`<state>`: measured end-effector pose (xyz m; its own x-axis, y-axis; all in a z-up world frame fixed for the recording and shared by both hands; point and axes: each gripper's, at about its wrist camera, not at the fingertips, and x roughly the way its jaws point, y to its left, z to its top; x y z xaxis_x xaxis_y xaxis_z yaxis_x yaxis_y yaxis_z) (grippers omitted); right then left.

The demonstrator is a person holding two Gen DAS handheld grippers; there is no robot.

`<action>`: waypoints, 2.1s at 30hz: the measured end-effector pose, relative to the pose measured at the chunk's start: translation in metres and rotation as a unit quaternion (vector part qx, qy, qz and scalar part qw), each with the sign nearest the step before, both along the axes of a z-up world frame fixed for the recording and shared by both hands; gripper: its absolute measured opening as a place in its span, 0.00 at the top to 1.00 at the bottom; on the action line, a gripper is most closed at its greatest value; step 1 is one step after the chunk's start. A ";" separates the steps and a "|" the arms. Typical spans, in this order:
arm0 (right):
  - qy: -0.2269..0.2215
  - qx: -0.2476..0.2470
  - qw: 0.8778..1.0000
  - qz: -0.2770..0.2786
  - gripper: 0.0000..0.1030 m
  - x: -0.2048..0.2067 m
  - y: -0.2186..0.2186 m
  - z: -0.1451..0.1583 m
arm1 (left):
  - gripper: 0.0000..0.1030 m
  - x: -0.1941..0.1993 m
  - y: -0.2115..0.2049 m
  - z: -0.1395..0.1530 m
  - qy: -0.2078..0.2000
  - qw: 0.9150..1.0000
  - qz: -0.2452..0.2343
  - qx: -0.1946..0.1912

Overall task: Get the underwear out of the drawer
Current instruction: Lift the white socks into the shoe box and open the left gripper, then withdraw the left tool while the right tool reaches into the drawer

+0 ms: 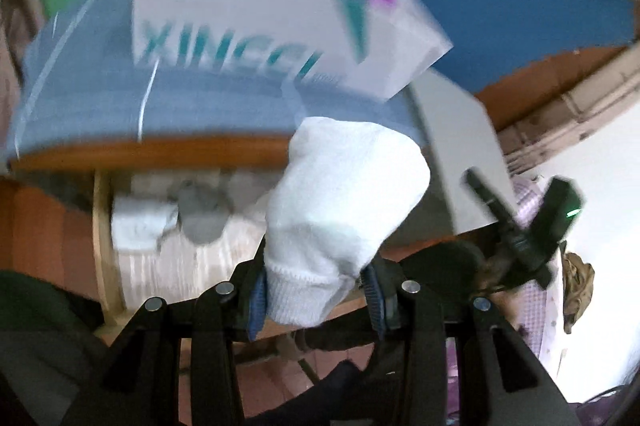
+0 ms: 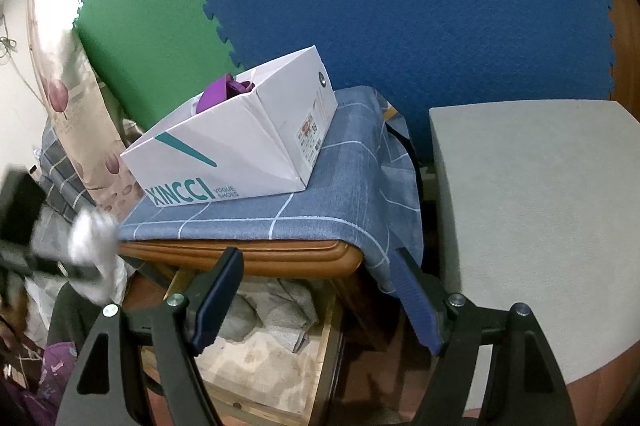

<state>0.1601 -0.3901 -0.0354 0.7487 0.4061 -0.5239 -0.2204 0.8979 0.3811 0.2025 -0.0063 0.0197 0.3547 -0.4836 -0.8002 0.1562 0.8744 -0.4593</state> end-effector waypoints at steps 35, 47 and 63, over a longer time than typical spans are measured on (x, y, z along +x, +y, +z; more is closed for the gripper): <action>-0.002 0.001 1.000 0.007 0.25 -0.001 0.001 -0.001 | 0.60 0.234 0.021 0.031 -0.055 0.964 0.052 0.254; -0.003 -0.003 1.000 0.008 0.25 0.000 0.001 -0.002 | 0.37 0.223 0.010 0.048 -0.115 0.950 0.058 0.284; 0.005 -0.118 0.986 0.114 0.25 -0.007 0.065 -0.008 | 0.04 0.047 0.108 0.056 -0.238 0.940 0.155 0.191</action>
<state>0.1527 -0.3255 -0.0431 0.6460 0.4291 -0.6313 -0.4235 0.8896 0.1712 0.2496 0.1016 0.0752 0.7930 -0.0076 -0.6092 -0.0246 0.9987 -0.0445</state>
